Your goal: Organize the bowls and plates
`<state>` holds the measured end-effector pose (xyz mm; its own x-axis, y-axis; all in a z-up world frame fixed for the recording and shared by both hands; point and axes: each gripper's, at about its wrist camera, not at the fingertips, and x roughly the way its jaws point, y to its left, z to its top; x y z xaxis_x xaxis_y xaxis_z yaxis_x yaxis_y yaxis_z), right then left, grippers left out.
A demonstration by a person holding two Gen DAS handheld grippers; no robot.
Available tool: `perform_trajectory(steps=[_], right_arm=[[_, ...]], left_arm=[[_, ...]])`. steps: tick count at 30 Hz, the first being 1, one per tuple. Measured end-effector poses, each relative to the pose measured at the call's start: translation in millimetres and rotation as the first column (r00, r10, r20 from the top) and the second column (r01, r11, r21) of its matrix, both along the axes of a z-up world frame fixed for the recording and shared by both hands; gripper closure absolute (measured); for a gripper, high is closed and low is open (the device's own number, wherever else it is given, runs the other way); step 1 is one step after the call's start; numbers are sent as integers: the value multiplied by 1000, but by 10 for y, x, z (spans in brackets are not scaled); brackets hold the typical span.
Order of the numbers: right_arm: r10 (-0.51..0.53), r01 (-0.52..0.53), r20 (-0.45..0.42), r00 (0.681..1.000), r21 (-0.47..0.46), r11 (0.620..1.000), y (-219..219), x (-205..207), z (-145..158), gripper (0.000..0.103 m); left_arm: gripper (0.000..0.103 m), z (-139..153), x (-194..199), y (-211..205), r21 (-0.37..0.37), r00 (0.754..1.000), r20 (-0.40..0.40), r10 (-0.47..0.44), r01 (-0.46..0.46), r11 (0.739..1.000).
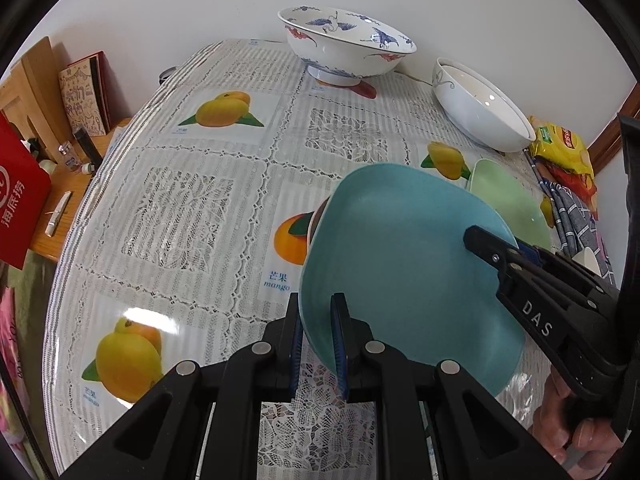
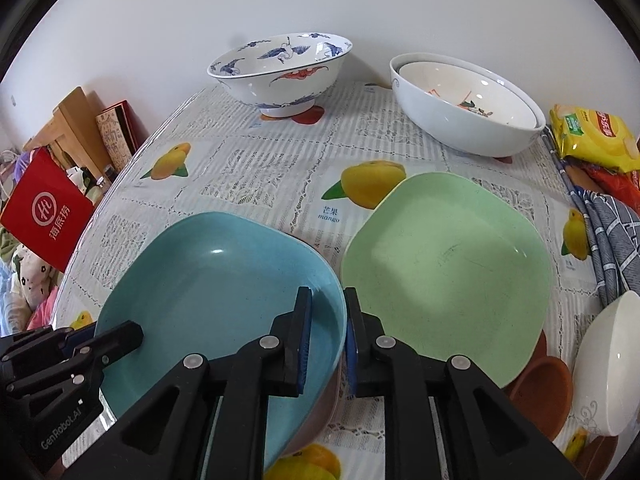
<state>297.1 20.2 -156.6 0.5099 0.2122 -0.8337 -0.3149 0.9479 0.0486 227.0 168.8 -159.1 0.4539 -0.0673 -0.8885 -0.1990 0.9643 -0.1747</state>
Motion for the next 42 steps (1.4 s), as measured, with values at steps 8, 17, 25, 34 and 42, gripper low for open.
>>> perform_trajectory(steps=[8, 17, 25, 34, 42], right_arm=[[1, -2, 25, 1000, 16, 1000, 4, -10, 67, 69], [-33, 32, 20, 999, 32, 999, -156, -307, 215, 59], [-50, 52, -51, 997, 36, 998, -227, -422, -4, 68], [-25, 25, -17, 1000, 5, 1000, -137, -317, -40, 91], [-63, 63, -2, 998, 13, 998, -201, -320, 100, 79]], left_arm=[[87, 71, -37, -14, -7, 1000, 14, -17, 17, 1000], [78, 205, -204, -47, 15, 999, 39, -28, 27, 1000], [78, 147, -105, 7, 22, 999, 41, 10, -11, 1000], [88, 6, 10, -26, 15, 999, 32, -5, 5, 1000], [69, 64, -86, 14, 34, 1000, 15, -2, 1, 999]])
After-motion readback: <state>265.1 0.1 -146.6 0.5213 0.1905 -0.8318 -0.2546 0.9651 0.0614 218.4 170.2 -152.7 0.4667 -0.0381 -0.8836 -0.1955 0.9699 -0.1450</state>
